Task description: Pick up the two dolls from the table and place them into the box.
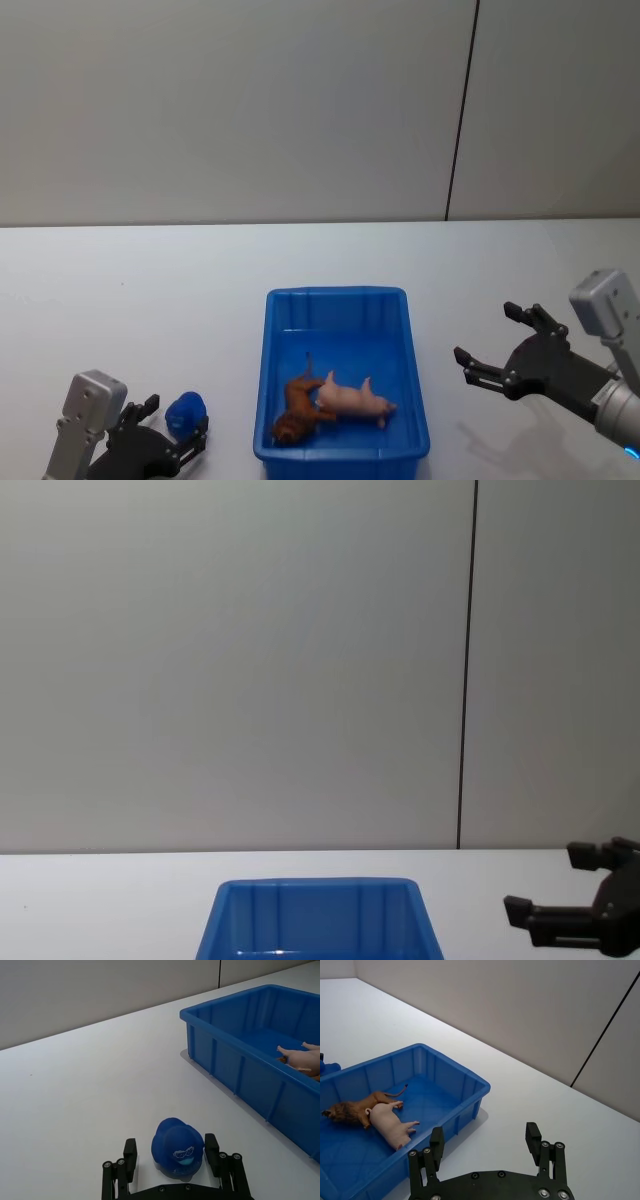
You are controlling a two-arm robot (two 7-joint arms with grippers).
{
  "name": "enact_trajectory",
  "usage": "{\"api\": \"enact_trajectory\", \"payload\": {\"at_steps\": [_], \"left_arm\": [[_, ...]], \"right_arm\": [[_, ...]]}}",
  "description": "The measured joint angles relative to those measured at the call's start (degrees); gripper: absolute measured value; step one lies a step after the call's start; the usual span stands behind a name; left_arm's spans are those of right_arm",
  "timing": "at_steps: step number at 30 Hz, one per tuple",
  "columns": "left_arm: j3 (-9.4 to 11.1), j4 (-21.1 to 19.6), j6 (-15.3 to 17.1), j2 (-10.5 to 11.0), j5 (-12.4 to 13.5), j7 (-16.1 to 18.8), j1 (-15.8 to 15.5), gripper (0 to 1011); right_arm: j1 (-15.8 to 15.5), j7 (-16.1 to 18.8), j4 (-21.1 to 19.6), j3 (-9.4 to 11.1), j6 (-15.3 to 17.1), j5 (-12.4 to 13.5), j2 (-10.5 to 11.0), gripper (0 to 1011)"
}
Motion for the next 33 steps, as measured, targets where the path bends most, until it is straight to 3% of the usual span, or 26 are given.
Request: {"api": "enact_trajectory", "payload": {"at_steps": [7, 11, 20, 33], "left_arm": [[-0.24, 1.15, -0.21, -0.42, -0.05, -1.58, -0.64, 656], [-0.39, 1.3, 0.08, -0.49, -0.17, -2.16, -0.81, 582], [-0.94, 0.22, 0.78, -0.27, -0.49, -2.44, -0.79, 521], [-2.1, -5.35, 0.49, -0.12, 0.42, -1.86, -1.86, 434]], "right_arm": [[0.0, 0.0, 0.0, 0.0, 0.0, 0.0, 0.0, 1001], [0.0, 0.0, 0.0, 0.0, 0.0, 0.0, 0.0, 1001], [0.0, 0.0, 0.0, 0.0, 0.0, 0.0, 0.0, 1001], [0.0, 0.0, 0.0, 0.0, 0.0, 0.0, 0.0, 1001]]}}
